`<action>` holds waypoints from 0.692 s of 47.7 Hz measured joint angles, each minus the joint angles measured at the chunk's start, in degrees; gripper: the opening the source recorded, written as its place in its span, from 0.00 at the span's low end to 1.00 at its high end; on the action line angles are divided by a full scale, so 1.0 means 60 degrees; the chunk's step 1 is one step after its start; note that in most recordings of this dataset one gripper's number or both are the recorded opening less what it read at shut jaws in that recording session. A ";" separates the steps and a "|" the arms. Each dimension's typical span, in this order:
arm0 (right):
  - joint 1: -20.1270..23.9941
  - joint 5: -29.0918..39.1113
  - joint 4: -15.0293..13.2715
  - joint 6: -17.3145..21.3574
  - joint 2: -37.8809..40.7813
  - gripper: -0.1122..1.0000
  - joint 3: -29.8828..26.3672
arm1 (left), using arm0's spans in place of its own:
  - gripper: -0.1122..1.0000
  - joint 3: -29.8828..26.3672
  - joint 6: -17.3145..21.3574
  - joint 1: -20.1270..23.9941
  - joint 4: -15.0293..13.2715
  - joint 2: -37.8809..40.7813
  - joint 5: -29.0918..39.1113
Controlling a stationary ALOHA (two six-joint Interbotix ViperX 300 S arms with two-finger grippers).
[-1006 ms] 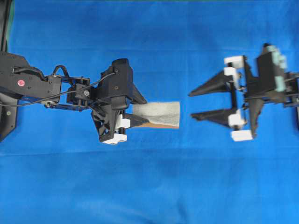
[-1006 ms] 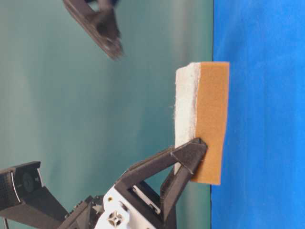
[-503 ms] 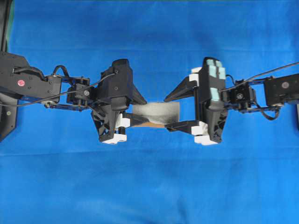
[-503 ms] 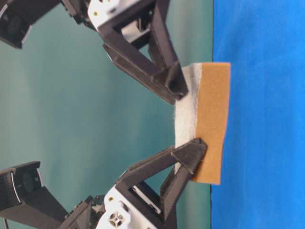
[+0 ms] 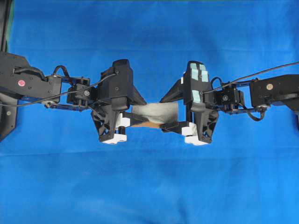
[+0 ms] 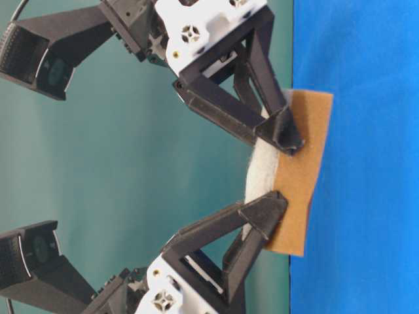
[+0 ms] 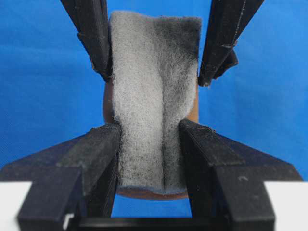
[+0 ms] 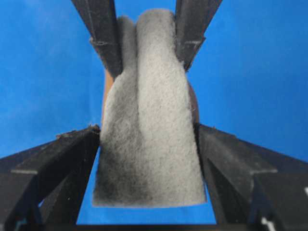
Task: Hand over the sponge with the left arm and wipe it with the right arm.
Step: 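Open the left gripper and pull it back, leaving sponge in right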
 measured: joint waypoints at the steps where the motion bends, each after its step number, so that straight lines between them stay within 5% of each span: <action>1: -0.0015 0.0015 0.0000 0.0000 0.0000 0.76 0.0000 | 0.40 0.0000 -0.0015 0.0000 0.0000 0.0000 -0.0015; 9: -0.0029 0.0029 -0.0044 -0.0073 0.0000 0.68 0.0000 | 0.40 0.0000 0.0000 0.0000 0.0000 0.0000 0.0000; 19: -0.0044 0.0308 -0.0249 -0.0103 0.0000 0.23 -0.0015 | 0.31 0.0015 0.0088 0.0015 -0.0015 0.0000 -0.0249; 33: -0.0044 0.0527 -0.0293 -0.0146 -0.0015 0.23 -0.0015 | 0.31 0.0029 0.0483 0.0000 -0.0015 0.0000 -0.0439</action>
